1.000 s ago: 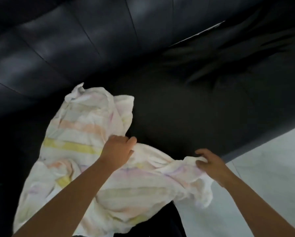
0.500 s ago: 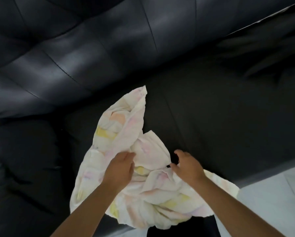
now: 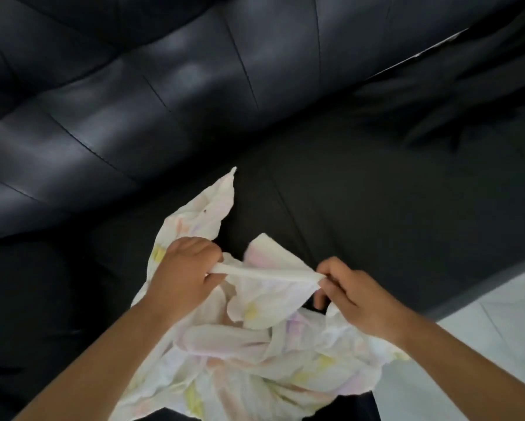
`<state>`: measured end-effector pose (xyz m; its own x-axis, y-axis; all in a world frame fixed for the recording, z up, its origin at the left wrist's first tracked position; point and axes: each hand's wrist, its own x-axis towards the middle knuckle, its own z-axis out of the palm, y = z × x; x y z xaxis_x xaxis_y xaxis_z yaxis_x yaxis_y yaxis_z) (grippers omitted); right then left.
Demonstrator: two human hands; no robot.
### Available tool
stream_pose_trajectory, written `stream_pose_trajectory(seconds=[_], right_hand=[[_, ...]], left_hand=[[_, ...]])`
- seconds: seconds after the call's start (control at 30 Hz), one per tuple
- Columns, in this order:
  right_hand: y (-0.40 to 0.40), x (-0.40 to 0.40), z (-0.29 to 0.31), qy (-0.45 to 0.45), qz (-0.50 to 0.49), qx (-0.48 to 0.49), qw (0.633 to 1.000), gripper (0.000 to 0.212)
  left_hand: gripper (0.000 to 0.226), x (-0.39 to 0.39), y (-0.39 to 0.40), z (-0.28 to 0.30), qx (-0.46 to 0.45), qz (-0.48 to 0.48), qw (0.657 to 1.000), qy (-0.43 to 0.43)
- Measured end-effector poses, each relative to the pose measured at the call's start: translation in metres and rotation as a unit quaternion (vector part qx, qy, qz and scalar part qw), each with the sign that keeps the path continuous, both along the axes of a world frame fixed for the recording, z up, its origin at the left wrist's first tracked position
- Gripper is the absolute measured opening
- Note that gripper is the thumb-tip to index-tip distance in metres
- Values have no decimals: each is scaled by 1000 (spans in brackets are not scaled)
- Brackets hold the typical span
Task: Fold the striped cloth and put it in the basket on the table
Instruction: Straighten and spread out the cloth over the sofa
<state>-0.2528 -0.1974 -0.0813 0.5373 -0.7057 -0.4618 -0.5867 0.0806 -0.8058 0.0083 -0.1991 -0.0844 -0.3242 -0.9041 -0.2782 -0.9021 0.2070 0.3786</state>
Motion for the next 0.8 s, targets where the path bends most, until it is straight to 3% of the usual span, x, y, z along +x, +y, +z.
stream_pose_trajectory(seconds=[0.1, 0.17, 0.27, 0.37, 0.43, 0.47, 0.57, 0.63, 0.7, 0.77, 0.8], right_hand=[[-30, -7, 38, 49, 8, -14, 999, 31], [-44, -8, 63, 73, 36, -102, 991, 22], [-51, -7, 93, 158, 122, -240, 950, 19], [-53, -10, 84, 244, 169, -134, 945, 12], [-66, -20, 61, 271, 101, -114, 950, 12], [-71, -27, 46, 284, 54, -127, 949, 12], [-66, -49, 0, 342, -64, -81, 934, 29], [-43, -59, -25, 373, -91, 14, 923, 36], [-19, -66, -38, 361, -86, 82, 925, 29], [-4, -73, -38, 323, -81, 101, 938, 15], [0, -76, -36, 298, -72, 87, 948, 21]], left_hand=[[27, -2, -17, 37, 6, 77, 996, 38], [28, -6, -27, 43, 1, 138, 988, 63], [21, -13, -37, 54, -78, 115, 985, 104], [21, -13, -45, 56, -141, 84, 985, 52], [13, -21, -48, 40, -119, 38, 990, -63], [6, -26, -49, 32, -37, 33, 992, -116], [36, -36, -34, -6, 208, 73, 955, -199], [58, -40, -15, -32, 259, 67, 934, -237], [68, -50, -1, -47, 226, 107, 945, -210], [68, -67, -2, -54, 124, 113, 975, -144], [67, -77, -8, -58, 60, 97, 987, -111]])
